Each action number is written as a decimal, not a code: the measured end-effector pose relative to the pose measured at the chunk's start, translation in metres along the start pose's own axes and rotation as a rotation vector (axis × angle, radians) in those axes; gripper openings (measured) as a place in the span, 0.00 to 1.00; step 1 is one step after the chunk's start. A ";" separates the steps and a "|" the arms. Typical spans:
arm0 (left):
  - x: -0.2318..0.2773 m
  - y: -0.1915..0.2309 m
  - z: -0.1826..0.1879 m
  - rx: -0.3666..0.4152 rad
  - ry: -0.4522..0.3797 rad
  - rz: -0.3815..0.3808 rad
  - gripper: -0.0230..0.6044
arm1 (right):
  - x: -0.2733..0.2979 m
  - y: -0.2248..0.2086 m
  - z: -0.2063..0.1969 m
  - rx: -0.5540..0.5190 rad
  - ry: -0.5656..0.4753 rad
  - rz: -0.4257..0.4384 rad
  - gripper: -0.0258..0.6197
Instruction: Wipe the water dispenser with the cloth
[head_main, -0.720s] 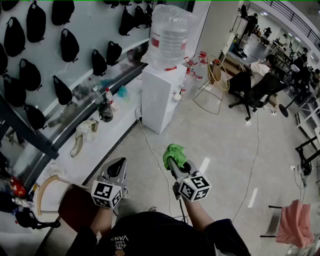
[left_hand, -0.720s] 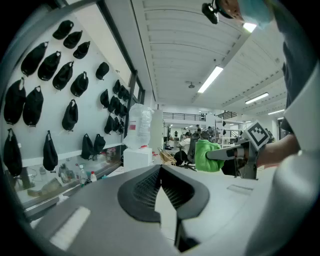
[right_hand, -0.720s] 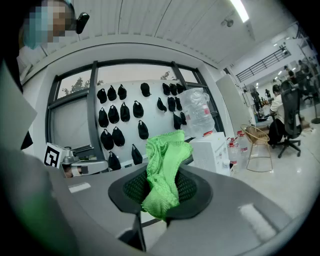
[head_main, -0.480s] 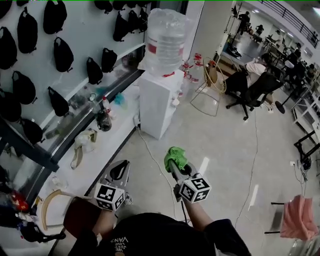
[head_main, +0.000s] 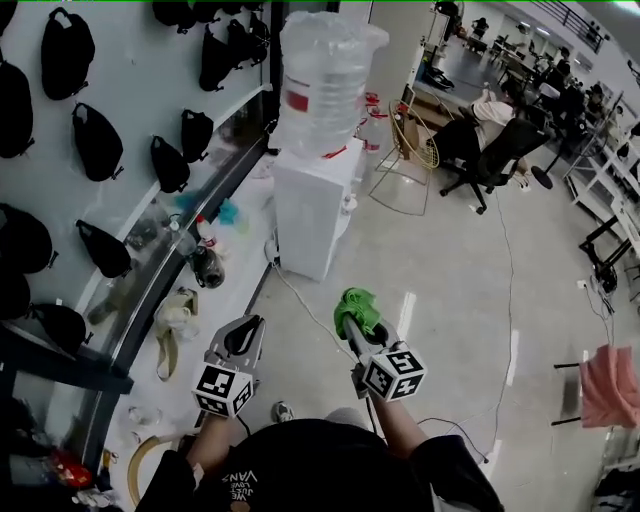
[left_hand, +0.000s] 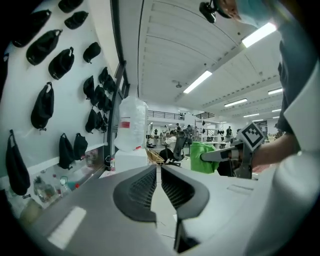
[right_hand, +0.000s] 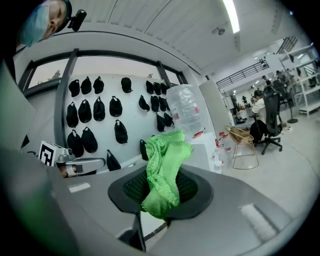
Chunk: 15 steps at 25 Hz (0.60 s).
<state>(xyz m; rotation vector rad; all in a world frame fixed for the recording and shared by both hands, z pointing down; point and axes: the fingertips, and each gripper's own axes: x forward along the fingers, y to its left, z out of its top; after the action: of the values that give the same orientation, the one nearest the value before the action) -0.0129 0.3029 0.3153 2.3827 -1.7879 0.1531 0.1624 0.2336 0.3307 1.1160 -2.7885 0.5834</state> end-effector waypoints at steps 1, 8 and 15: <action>0.002 0.009 0.000 0.001 0.003 -0.011 0.04 | 0.005 0.002 -0.002 0.005 0.000 -0.015 0.18; 0.024 0.039 -0.022 -0.048 0.048 -0.062 0.04 | 0.029 -0.005 -0.014 0.013 0.040 -0.097 0.18; 0.066 0.073 -0.029 -0.099 0.074 -0.027 0.04 | 0.084 -0.036 -0.010 0.011 0.062 -0.112 0.18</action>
<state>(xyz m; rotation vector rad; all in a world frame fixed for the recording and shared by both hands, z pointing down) -0.0641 0.2261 0.3597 2.3002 -1.6897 0.1438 0.1253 0.1593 0.3691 1.2254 -2.6538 0.6107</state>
